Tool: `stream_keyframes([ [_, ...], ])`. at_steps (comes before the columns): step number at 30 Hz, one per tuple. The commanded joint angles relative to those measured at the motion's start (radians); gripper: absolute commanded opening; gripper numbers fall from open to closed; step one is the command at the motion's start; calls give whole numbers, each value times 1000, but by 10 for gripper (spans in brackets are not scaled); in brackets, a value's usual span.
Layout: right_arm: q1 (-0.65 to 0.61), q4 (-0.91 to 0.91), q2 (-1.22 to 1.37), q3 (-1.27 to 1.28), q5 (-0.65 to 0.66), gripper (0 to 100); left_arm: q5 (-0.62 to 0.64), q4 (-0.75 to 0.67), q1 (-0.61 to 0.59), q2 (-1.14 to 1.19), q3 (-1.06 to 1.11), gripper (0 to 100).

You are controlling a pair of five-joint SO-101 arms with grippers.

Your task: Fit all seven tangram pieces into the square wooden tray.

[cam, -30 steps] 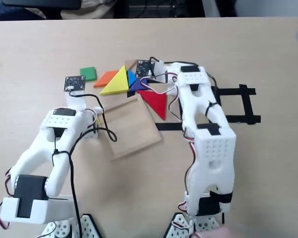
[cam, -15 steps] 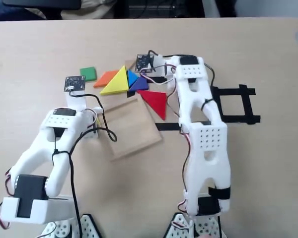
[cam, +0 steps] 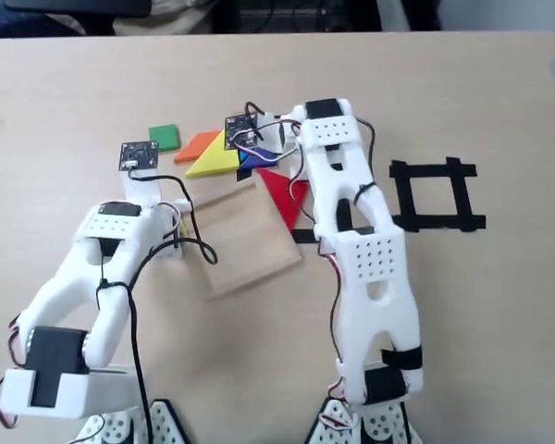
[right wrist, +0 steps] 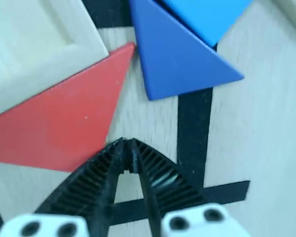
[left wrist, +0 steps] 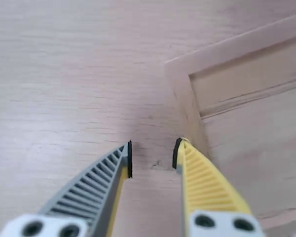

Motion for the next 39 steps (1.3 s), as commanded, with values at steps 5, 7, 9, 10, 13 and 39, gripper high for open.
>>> stream_keyframes([
  [5,20,370,-16,-56,121,11,6,2,8,-3,-24,166],
  [7,40,443,-27,-70,164,11,6,2,8,-3,-24,166],
  [9,75,443,-41,-88,170,11,6,2,8,-3,-24,166],
  [10,97,430,-50,-97,175,11,6,2,8,-3,-24,166],
  [13,149,370,-58,-160,170,11,6,2,8,-3,-24,166],
  [39,120,451,-62,113,236,11,-114,38,76,-8,-21,166],
])
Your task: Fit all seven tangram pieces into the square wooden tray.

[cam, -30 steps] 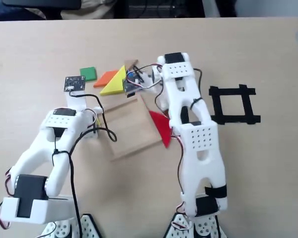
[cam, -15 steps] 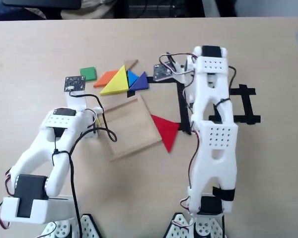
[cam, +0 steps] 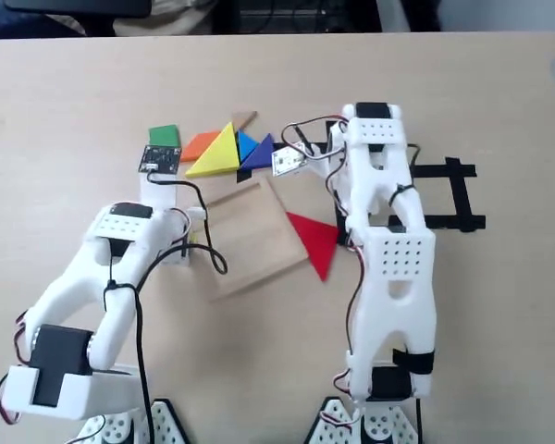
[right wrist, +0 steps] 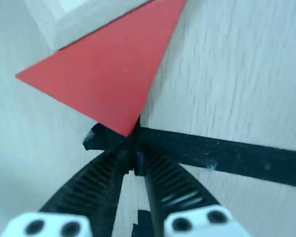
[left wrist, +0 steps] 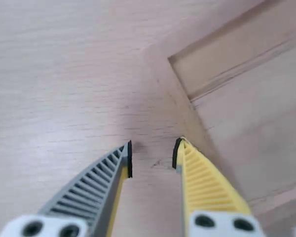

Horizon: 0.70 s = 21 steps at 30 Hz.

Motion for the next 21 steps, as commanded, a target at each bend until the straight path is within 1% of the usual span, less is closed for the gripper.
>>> stream_keyframes([
  [1,-55,3,-44,19,9,11,-14,5,21,-11,-21,166],
  [5,-77,-9,-42,22,9,11,-14,5,21,-8,-24,166],
  [11,-147,-5,-50,61,9,11,-9,-3,22,-5,-27,166],
  [17,-170,-2,-50,2,-31,11,-8,-5,22,-5,-27,166],
  [21,-196,34,-54,-31,-35,11,-8,-5,24,-5,-28,166],
])
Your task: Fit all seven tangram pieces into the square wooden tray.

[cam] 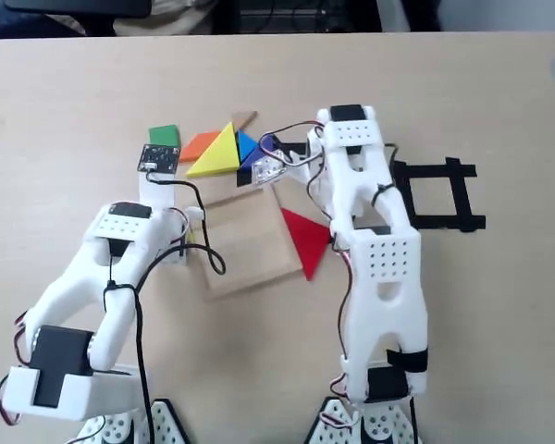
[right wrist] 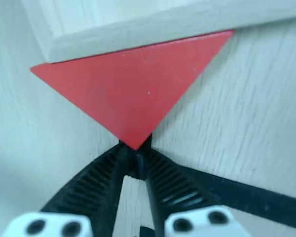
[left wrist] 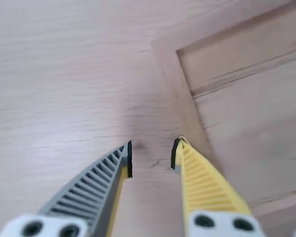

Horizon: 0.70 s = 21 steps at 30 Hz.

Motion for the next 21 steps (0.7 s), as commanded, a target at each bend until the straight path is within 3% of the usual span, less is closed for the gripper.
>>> stream_keyframes([
  [1,-95,34,-47,-67,-29,11,0,-5,18,-5,-28,166],
  [7,-104,34,-216,-39,-32,11,0,-11,18,-3,-31,166],
  [17,-295,32,-460,166,-69,11,0,-18,18,-3,-31,166],
  [21,-310,32,-489,165,-83,11,0,-18,18,-3,-30,166],
])
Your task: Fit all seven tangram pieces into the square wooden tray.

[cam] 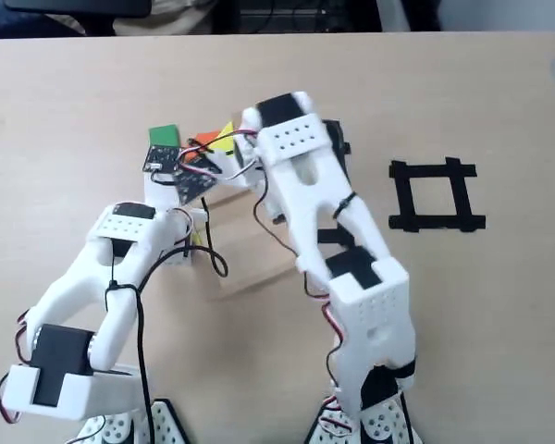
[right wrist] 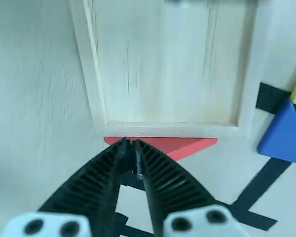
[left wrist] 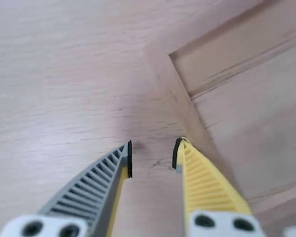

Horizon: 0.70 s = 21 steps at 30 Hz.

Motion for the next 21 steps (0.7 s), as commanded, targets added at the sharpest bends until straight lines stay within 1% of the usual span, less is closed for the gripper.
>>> stream_keyframes([
  [1,-9,31,-90,-8,-20,11,0,-12,10,-3,-30,166],
  [3,28,31,-107,-13,-20,11,0,-12,10,-3,-30,166],
  [6,115,29,-148,-84,-25,11,0,-12,10,-3,-28,166],
  [8,160,29,-165,-130,-89,11,0,-8,4,-5,-28,166],
  [13,180,29,-147,-156,-359,11,9,32,-44,-14,-31,166],
  [15,178,25,-137,-157,-512,11,34,38,-68,-14,-31,166],
  [18,181,34,-150,-148,-776,27,41,84,-156,-55,-31,166],
  [21,199,32,-214,-153,-962,93,41,129,-259,-199,-24,166],
])
